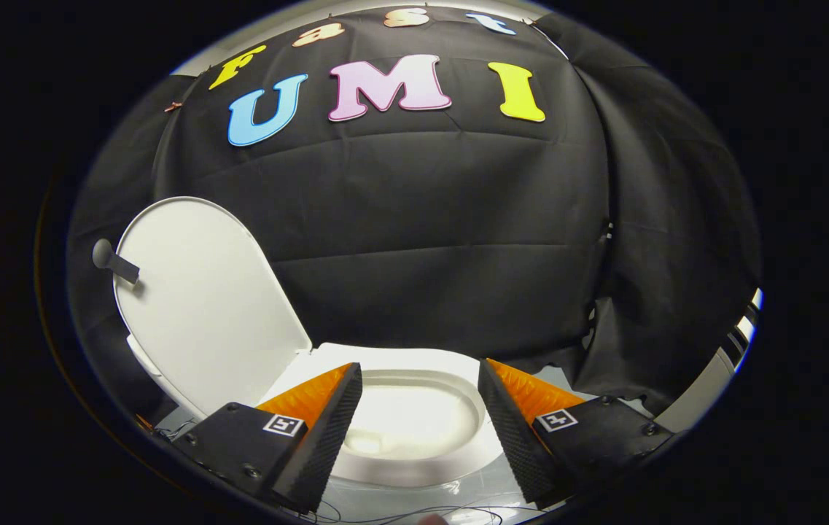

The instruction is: Open the toilet lid.

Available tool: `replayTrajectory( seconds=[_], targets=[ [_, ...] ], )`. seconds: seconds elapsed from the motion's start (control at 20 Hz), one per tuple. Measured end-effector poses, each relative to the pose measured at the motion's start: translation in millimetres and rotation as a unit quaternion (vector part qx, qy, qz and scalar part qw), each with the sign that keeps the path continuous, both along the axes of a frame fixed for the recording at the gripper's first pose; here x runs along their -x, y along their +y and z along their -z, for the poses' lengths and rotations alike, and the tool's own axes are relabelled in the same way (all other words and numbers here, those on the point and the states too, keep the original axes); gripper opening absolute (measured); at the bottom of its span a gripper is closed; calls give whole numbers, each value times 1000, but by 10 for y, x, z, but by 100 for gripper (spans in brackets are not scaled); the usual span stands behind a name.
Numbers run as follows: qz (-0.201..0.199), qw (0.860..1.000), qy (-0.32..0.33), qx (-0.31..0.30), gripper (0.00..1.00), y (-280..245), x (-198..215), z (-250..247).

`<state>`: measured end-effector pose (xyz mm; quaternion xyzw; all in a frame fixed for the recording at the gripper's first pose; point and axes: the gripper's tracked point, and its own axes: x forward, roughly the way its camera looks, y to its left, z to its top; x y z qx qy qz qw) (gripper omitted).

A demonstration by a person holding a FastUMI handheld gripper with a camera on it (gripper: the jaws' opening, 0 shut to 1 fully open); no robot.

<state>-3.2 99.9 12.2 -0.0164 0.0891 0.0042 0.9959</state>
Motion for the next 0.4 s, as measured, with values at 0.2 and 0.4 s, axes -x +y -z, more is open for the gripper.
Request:
replayTrajectory(
  seconds=[0.2,0.4],
  targets=[
    [1,1000,-23,8,99,-30,37,-109],
    [-2,998,-49,24,99,-29,40,-205]
  ],
)
